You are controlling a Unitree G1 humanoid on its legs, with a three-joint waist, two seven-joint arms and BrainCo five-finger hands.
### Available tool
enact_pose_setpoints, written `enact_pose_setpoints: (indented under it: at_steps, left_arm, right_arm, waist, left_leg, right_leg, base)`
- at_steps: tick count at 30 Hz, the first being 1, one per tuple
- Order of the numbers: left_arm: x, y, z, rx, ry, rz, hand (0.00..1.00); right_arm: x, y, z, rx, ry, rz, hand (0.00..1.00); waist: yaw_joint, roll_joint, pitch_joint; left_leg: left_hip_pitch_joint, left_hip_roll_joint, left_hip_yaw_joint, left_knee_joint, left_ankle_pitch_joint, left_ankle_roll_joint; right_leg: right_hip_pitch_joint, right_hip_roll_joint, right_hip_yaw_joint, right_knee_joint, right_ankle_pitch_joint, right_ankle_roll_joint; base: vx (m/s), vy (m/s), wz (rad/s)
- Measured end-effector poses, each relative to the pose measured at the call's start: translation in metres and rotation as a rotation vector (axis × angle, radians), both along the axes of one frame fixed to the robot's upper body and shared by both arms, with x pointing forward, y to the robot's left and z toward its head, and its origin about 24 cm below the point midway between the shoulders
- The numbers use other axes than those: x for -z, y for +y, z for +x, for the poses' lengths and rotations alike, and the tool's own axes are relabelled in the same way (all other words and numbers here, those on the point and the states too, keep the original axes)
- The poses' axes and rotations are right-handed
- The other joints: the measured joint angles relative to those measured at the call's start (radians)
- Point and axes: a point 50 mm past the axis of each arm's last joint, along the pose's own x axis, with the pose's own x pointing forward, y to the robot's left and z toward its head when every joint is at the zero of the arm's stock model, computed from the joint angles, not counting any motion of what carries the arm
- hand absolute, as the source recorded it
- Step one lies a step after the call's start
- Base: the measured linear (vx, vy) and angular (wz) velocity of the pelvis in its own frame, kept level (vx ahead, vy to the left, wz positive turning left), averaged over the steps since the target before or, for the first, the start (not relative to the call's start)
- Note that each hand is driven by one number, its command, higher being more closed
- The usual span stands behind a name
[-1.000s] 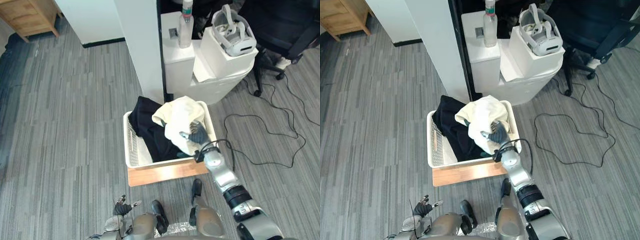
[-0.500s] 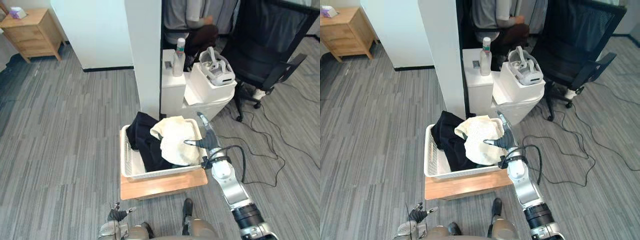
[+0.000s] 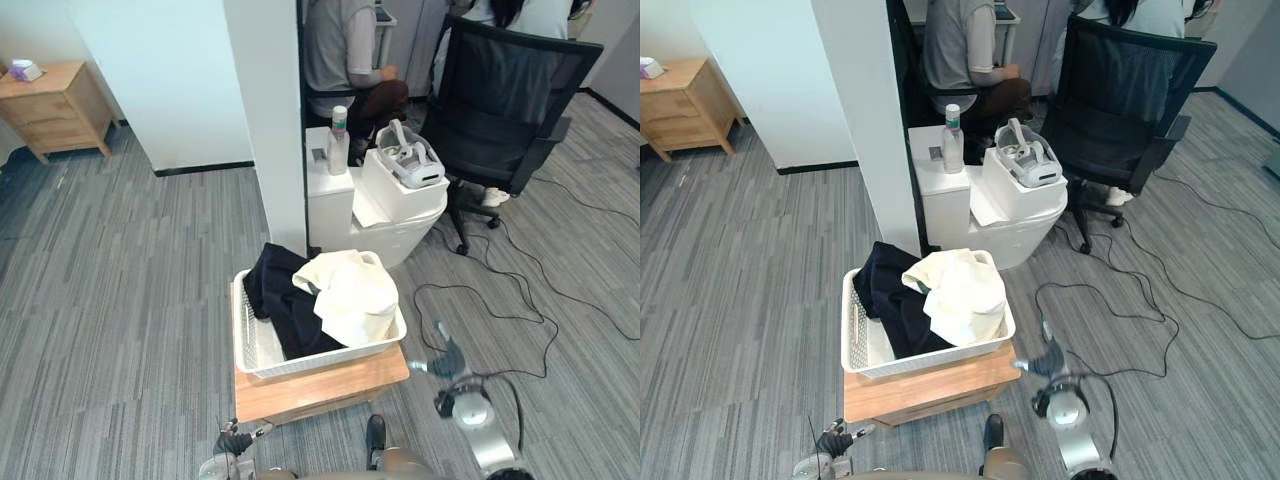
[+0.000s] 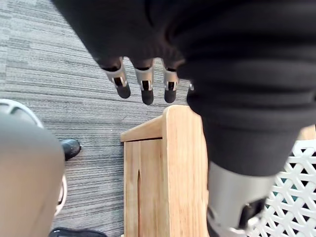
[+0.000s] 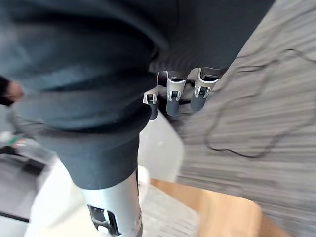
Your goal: Tidy the bed and pick cloth on bed and put in laundry
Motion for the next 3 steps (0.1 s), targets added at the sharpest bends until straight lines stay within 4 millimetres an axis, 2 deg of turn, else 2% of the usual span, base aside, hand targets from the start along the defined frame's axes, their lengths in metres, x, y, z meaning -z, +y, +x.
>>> enact_pose_setpoints:
  at_steps: [1, 3]
  left_arm:
    - [0.001, -0.001, -0.001, -0.008, 0.007, -0.004, 0.0]
    - [0.002, -0.001, -0.003, -0.022, 0.022, -0.01, 0.0]
  right_arm:
    - [0.01, -0.002, -0.018, 0.121, 0.061, 0.062, 0.0]
    - [0.02, -0.007, -0.036, 0.244, 0.121, 0.118, 0.0]
  waist:
    - [0.0, 0.004, -0.005]
    - [-0.002, 0.006, -0.006]
  left_leg:
    - [0.005, -0.001, 0.009, -0.003, 0.0, 0.0]
    - [0.026, -0.002, 0.015, -0.013, 0.002, -0.003]
  right_leg:
    - [-0.001, 0.0, 0.007, 0.0, 0.0, 0.0]
    - [0.014, 0.002, 0.01, 0.003, -0.003, 0.0]
  base:
    - [-0.02, -0.012, -0.14]
    - [-0.02, -0.007, -0.09]
